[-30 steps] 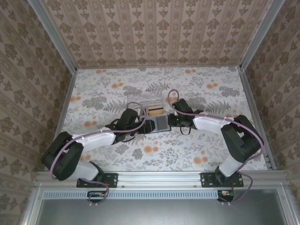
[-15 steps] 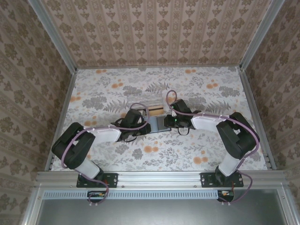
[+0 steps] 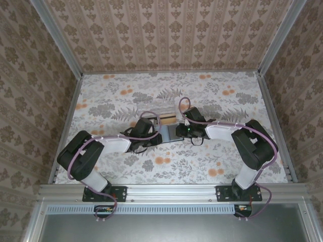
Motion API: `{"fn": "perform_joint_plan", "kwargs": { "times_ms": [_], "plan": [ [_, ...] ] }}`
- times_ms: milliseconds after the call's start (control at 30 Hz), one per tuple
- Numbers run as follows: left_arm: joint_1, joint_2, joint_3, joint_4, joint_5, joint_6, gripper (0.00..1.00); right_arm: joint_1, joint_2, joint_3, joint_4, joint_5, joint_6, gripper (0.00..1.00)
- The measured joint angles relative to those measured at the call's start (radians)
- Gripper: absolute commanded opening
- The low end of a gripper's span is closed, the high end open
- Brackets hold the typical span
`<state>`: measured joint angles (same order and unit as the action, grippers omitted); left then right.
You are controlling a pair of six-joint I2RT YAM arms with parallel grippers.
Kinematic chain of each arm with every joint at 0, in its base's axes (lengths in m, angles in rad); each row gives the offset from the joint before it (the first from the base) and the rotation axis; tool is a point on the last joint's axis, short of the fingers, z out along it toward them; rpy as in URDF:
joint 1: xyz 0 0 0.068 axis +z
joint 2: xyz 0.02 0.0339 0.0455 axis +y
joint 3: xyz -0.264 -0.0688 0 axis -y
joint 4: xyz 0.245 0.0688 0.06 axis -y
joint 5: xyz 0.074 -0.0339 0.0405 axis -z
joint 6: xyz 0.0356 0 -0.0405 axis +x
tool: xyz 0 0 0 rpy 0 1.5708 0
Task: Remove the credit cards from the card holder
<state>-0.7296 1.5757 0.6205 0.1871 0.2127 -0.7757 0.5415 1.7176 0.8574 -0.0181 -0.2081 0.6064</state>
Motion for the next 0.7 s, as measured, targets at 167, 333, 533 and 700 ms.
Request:
{"fn": "perform_joint_plan", "kwargs": {
  "times_ms": [167, 333, 533, 700],
  "plan": [
    [0.0, 0.0, -0.005, 0.003, 0.0, -0.006, 0.15, 0.003, -0.001, -0.002, -0.008, 0.013, 0.0, 0.27],
    [0.0, 0.0, -0.005, 0.005, 0.0, -0.009, 0.15, 0.011, -0.001, -0.002, -0.008, 0.012, 0.0, 0.26],
    [0.0, 0.003, -0.005, 0.007, 0.0, -0.01, 0.15, 0.037, -0.008, -0.002, -0.007, -0.01, 0.001, 0.26],
    [0.0, 0.008, -0.005, 0.011, 0.0, -0.01, 0.15, 0.063, -0.058, -0.001, -0.007, -0.019, 0.001, 0.27]
  ]
}}
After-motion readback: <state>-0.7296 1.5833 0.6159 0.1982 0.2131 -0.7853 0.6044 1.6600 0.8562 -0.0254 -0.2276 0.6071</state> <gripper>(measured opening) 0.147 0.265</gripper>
